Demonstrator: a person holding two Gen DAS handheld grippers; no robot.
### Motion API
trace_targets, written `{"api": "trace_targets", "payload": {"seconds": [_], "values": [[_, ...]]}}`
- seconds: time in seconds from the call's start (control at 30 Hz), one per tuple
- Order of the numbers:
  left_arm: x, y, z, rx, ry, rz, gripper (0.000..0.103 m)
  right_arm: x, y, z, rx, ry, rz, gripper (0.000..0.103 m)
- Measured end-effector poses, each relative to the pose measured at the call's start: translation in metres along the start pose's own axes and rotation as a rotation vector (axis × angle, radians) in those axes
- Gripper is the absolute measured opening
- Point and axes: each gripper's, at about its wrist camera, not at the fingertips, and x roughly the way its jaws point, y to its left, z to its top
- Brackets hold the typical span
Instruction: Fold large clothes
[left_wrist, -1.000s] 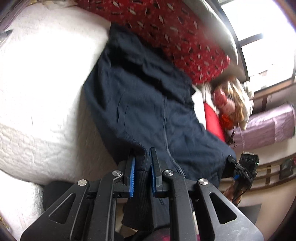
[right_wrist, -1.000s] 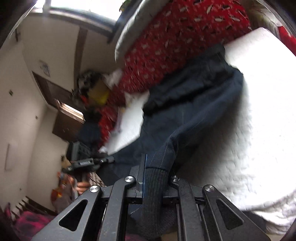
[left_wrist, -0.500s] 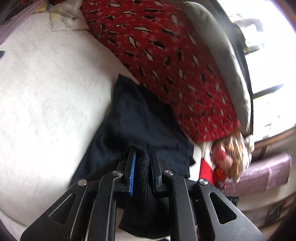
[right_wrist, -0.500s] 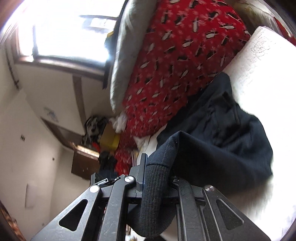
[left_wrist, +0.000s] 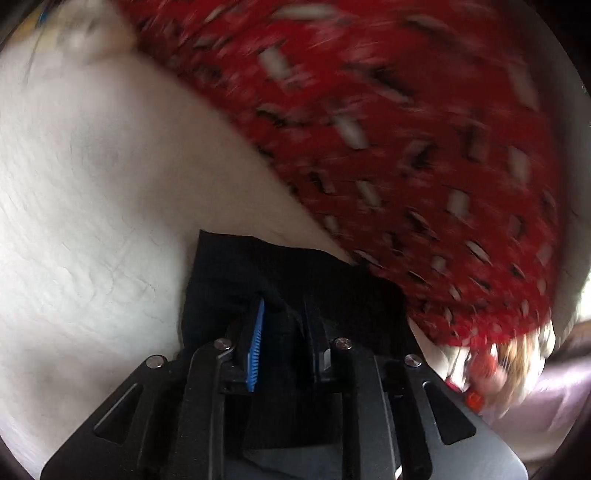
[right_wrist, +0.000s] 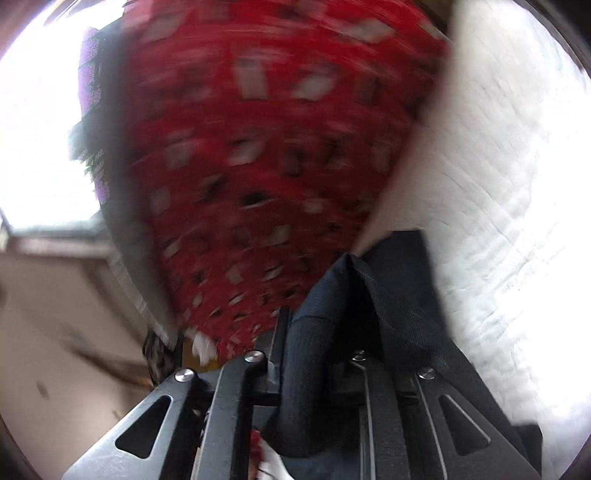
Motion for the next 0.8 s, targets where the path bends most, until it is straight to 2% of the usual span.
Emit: {"api": "trace_targets", "payload": {"seconds": [0.07, 0.13, 0.2, 0.3, 0.33, 0.43, 0.5, 0.57, 0.67, 0.73, 0.8], "values": [[0.008, 0.017, 0.009, -0.100, 0.042, -0.062, 0.017, 0.009, -0.012, 0.009, 0.063, 0.020, -0.017, 0.030], [0.001, 0.027, 0.014, -0.149, 0.017, -0.105, 0.017, 0.009, -0.013, 0.014, 0.080, 0.010, 0.014, 0.032], [-0.018, 0.035, 0.021, -0.162, -0.043, -0.134, 0.017, 0.003, -0.008, 0.017, 0.070, -0.007, 0.057, 0.041], [-0.042, 0.046, 0.028, -0.184, -0.061, -0.205, 0.020, -0.010, -0.003, 0.017, 0.046, -0.063, 0.105, 0.049], [-0.049, 0.047, 0.027, -0.169, -0.069, -0.217, 0.025, -0.019, -0.001, 0.016, 0.041, -0.107, 0.129, 0.052], [-0.067, 0.031, 0.008, 0.012, -0.062, -0.160, 0.040, -0.045, 0.002, 0.014, 0.018, -0.203, 0.221, 0.061], [-0.066, 0.014, -0.019, 0.194, -0.019, -0.127, 0.043, -0.048, 0.011, 0.009, -0.065, -0.179, 0.134, 0.063], [-0.055, -0.001, -0.052, 0.359, 0.054, -0.110, 0.043, -0.037, 0.020, 0.000, -0.156, -0.088, 0.045, 0.063], [-0.034, -0.018, -0.084, 0.502, 0.127, -0.062, 0.043, -0.019, 0.024, -0.014, -0.220, -0.023, -0.039, 0.063], [-0.023, -0.028, -0.096, 0.574, 0.092, 0.037, 0.044, -0.013, 0.027, -0.017, -0.261, -0.058, -0.098, 0.063], [-0.024, -0.030, -0.093, 0.570, 0.012, 0.116, 0.044, -0.015, 0.031, -0.016, -0.306, -0.145, -0.167, 0.063]]}}
